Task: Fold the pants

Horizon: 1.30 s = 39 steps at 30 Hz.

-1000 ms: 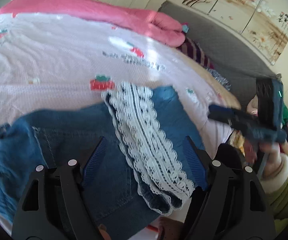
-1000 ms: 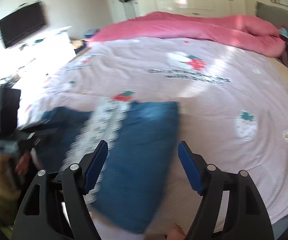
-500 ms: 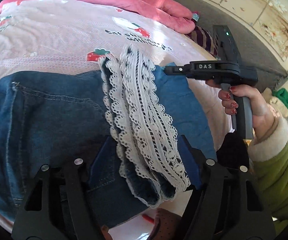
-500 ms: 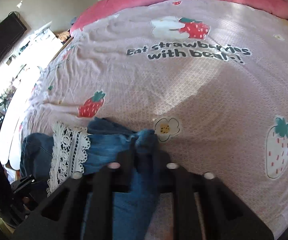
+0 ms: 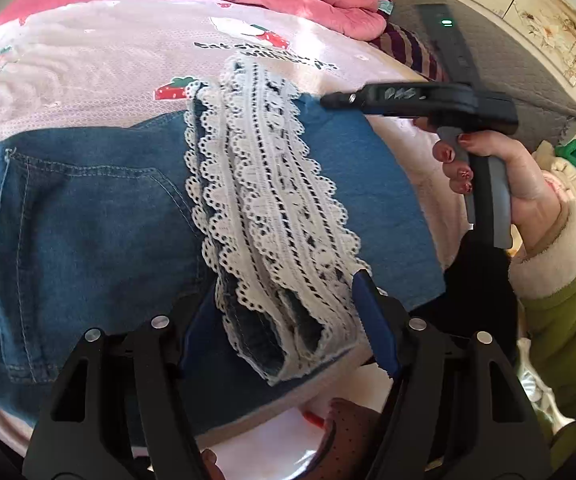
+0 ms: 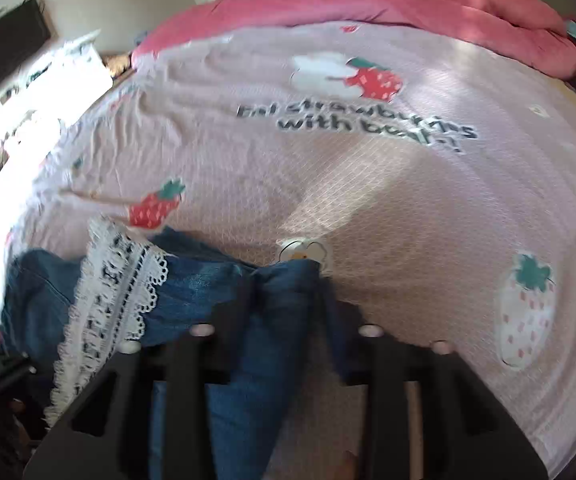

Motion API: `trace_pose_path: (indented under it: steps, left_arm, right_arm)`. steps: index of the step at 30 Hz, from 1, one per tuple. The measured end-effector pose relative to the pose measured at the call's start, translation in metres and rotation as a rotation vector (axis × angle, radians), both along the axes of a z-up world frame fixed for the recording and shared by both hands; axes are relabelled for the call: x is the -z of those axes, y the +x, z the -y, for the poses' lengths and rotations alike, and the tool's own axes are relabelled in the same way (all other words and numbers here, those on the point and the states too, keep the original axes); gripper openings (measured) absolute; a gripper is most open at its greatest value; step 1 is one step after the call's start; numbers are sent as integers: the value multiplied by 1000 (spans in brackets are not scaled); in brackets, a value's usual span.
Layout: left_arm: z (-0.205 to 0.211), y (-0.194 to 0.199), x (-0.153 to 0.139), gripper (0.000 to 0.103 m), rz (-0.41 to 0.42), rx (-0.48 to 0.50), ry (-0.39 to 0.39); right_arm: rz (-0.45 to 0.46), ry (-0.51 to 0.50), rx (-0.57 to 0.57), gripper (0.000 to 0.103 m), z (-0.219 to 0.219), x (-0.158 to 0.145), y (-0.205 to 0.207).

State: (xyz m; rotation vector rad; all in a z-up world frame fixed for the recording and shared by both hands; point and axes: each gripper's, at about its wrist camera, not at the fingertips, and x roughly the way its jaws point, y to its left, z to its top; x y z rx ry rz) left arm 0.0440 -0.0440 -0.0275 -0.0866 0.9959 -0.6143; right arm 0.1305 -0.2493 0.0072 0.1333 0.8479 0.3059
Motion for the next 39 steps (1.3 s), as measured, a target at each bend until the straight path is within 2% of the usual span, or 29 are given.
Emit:
trace_pose_path:
  steps: [4,8,11,16,22,24,26,28,33,39]
  left_arm:
    - [-4,0,1,54,-11,0,-22]
    - [-11,0,1,52,-35,-12,-67]
    - [-12,-2,1,50,-41,-18,-71]
    - [-14,-1,4,47,-72,-35,-91]
    - [-15,0,7,38,-118,-51,-131]
    - [-14,-2,8,36,-125,-54,-136]
    - [-12,-4,9,29,-130,-50,-136]
    - [-10,-5,10,25,-132,-52,-127]
    - [-3,-7,13,23,-145,-37,-123]
    - [5,-7,18,24,-124,-32,-58]
  right_arm:
    - [129,4,-52,56,2,-27,-53]
    - [174,-34,-203,56,-15,-21,-120]
    - [185,-94,-274,56,-28,-9,-157]
    - [226,-286,-379,56,-62,11,-202]
    - [228,-547,-353,53,-90,40,-195]
    - [196,-612,-349,41,-93,52,-188]
    - [168,-604,-343,16,-89,59,-183]
    - [160,-563,-329,8,-81,56,-181]
    - [154,-521,-340,7,-59,46,-186]
    - [116,-580,-337,9,-72,66,-186]
